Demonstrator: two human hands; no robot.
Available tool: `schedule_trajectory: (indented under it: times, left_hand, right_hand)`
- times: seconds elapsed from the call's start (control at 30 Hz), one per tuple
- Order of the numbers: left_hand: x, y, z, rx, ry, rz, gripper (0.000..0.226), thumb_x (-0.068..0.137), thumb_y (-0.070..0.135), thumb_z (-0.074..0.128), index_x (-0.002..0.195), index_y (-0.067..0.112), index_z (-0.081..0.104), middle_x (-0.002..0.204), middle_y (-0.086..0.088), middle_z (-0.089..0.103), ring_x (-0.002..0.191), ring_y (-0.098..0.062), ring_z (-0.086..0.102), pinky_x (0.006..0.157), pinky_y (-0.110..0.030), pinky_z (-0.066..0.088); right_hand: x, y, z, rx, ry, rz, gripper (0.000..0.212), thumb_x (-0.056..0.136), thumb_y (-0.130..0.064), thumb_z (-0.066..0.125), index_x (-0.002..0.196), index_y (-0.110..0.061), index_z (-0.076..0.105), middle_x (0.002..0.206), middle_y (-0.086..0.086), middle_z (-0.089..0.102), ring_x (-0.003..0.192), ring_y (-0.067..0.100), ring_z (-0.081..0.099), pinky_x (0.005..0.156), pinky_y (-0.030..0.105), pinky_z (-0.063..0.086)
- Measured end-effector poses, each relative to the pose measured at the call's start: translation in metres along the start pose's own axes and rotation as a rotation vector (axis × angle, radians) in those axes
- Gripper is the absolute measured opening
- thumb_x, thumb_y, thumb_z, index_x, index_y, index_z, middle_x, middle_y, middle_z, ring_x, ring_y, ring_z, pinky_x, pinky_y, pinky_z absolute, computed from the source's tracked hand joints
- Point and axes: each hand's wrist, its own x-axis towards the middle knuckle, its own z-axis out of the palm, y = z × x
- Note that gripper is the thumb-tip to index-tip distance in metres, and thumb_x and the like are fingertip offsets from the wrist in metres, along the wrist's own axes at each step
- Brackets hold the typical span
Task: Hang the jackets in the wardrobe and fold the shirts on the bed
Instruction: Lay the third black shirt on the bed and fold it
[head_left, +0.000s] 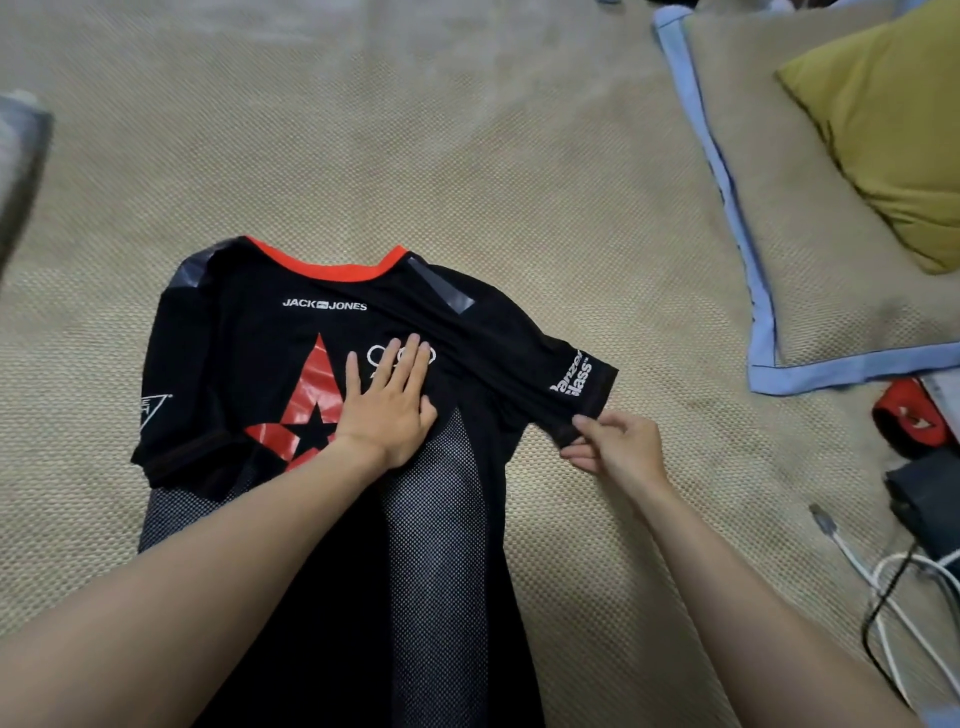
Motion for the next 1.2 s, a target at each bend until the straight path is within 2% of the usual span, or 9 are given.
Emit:
schedule_trajectory:
  times: [0.17,0.3,0.4,0.5,0.67,0.83,0.93,1.1,1.2]
  left_hand:
    - [-0.010,0.000,0.002,0.041,0.002,0.018,0.067,0.102,0.042,0.019,0.160,0.020,-0.008,0.168,0.005,-0.014,0.155,-0.015,-0.014,0.120,-0.061,-0.008]
    - [-0.012,0.000,0.002,0.043,-0.009,0.023,0.068,0.102,0.042,0.020,0.160,0.020,-0.008,0.168,0.005,-0.014,0.155,-0.015,-0.012,0.121,-0.060,-0.006]
    - [-0.008,0.002,-0.007,0.022,0.007,0.022,0.071,0.099,0.042,0.029,0.161,0.019,0.006,0.169,0.003,-0.001,0.156,-0.018,0.000,0.121,-0.059,-0.003]
    - [0.003,0.004,-0.026,-0.007,0.197,0.023,0.059,0.087,0.045,0.041,0.138,0.017,0.047,0.144,-0.003,0.047,0.133,-0.025,0.046,0.114,-0.057,0.024]
    - [0.062,-0.019,-0.070,-0.195,0.373,-0.163,0.045,0.098,0.040,0.044,0.130,0.010,0.053,0.131,-0.009,0.054,0.122,-0.030,0.050,0.103,-0.050,0.034]
    - [0.117,-0.051,-0.097,-0.358,0.206,-0.343,0.036,0.096,0.051,0.056,0.104,0.019,0.069,0.111,-0.005,0.067,0.116,-0.030,0.058,0.104,-0.048,0.042]
    - [0.134,-0.059,-0.092,-0.555,0.117,-0.335,0.029,0.090,0.044,0.068,0.071,0.022,0.066,0.083,0.004,0.068,0.099,-0.025,0.065,0.104,-0.045,0.045]
    - [0.149,-0.060,-0.095,-0.864,0.295,-0.421,0.023,0.096,0.030,0.062,0.076,0.021,0.056,0.081,-0.001,0.057,0.082,-0.019,0.054,0.072,-0.030,0.041]
    - [0.161,-0.065,-0.097,-0.925,0.346,-0.487,0.029,0.095,0.031,0.062,0.070,0.022,0.050,0.081,0.000,0.056,0.083,-0.018,0.052,0.072,-0.029,0.040]
  right_hand:
    - [0.006,-0.024,-0.001,-0.092,0.105,-0.107,0.034,0.099,-0.024,0.066,0.080,0.004,0.068,0.061,0.010,0.065,0.043,0.017,0.056,0.046,0.027,0.051]
    - [0.028,-0.050,-0.004,-0.108,0.281,-0.140,0.035,0.095,-0.025,0.066,0.074,0.002,0.066,0.062,0.003,0.056,0.057,0.014,0.049,0.054,0.025,0.037]
    - [0.039,-0.067,-0.002,0.215,0.175,0.021,0.017,0.096,-0.019,0.061,0.083,-0.009,0.067,0.057,-0.001,0.063,0.047,0.010,0.057,0.052,0.022,0.044]
    - [0.042,-0.064,0.002,0.305,0.010,0.100,0.022,0.101,-0.018,0.047,0.081,-0.015,0.055,0.043,-0.007,0.050,0.041,0.010,0.052,0.063,0.029,0.054]
    - [0.043,-0.046,0.006,-0.108,-0.077,0.024,0.011,0.095,-0.015,0.050,0.100,-0.010,0.057,0.065,0.005,0.057,0.043,0.019,0.057,0.044,0.024,0.046]
    - [0.057,-0.038,0.005,-0.221,-0.058,-0.155,0.033,0.101,-0.027,0.061,0.098,0.005,0.060,0.048,0.002,0.052,0.033,0.014,0.047,0.038,0.023,0.037]
    - [0.068,-0.043,0.006,-0.199,0.019,-0.230,0.026,0.102,-0.022,0.059,0.106,0.001,0.070,0.064,0.000,0.063,0.049,0.007,0.056,0.042,0.018,0.041]
    - [0.093,-0.051,0.010,0.030,0.112,-0.176,0.018,0.103,-0.020,0.055,0.109,-0.011,0.070,0.096,0.003,0.072,0.087,0.020,0.070,0.066,0.027,0.056]
    - [0.107,-0.057,0.016,0.106,0.200,-0.149,0.020,0.102,-0.017,0.053,0.105,-0.003,0.066,0.090,0.008,0.065,0.080,0.026,0.063,0.052,0.023,0.049]
